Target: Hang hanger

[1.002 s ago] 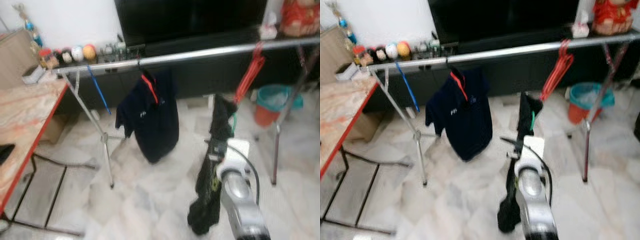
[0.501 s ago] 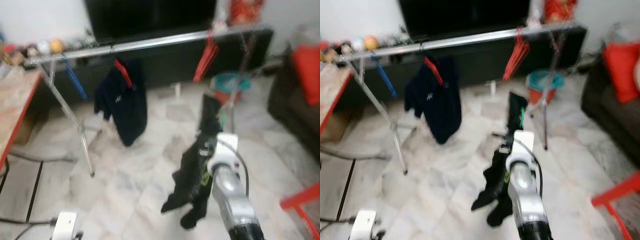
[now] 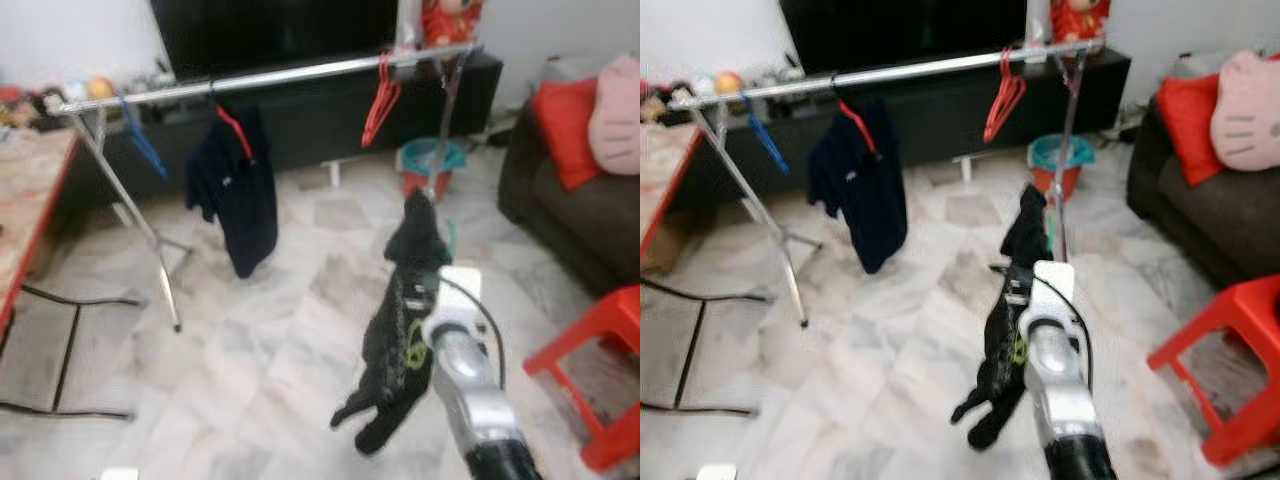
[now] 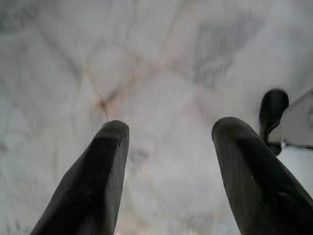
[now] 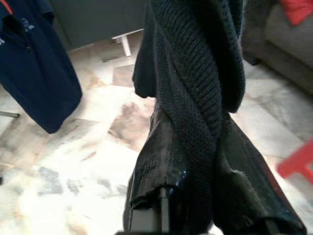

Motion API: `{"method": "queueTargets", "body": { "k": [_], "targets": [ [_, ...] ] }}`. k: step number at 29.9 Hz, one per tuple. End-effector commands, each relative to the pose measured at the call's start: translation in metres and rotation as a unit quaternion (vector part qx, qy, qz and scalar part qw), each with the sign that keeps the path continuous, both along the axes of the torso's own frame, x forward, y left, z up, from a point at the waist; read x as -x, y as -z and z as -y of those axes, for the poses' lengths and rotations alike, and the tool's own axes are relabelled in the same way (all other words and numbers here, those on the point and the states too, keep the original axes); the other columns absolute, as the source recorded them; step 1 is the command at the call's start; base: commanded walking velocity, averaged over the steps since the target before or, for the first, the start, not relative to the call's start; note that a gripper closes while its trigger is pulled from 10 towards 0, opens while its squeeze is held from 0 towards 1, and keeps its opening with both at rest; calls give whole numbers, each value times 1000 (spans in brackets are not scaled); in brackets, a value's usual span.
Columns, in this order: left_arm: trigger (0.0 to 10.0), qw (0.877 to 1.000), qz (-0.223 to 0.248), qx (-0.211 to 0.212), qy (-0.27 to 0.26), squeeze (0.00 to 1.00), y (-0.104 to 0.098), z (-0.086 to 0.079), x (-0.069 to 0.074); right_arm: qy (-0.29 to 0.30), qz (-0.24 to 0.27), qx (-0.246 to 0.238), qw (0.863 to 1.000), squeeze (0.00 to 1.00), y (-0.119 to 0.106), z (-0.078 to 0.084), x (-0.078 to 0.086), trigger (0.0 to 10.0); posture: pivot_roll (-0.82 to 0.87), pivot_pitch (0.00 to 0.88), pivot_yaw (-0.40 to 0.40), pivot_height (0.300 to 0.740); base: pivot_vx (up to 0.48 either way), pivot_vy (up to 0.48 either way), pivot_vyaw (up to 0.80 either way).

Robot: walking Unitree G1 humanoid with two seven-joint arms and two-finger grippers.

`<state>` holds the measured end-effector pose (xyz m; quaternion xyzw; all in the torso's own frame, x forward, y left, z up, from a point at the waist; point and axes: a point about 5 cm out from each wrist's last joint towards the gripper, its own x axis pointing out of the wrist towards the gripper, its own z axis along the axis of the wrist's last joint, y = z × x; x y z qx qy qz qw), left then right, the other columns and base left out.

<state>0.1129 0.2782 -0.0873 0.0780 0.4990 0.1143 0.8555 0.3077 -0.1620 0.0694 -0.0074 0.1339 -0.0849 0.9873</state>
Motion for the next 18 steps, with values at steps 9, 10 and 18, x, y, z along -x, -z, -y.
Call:
{"method": "queueTargets", "body": {
  "k": [9,10,18],
  "targets": [
    [10000,1000,-18,-8,-2,0,-1,-9,5,-10,24,5,1000,0,-7,-7,1,10000,62,0,67,740,-346,0,0],
    [10000,1000,-19,-8,-1,0,-1,-8,5,-9,24,5,1000,0,-7,-7,1,10000,64,0,68,740,-345,0,0],
    [10000,999,28,-4,26,0,-6,2,-19,-22,15,8,1000,0,-5,-10,2,10000,68,0,66,740,-345,0,0]
  ]
}}
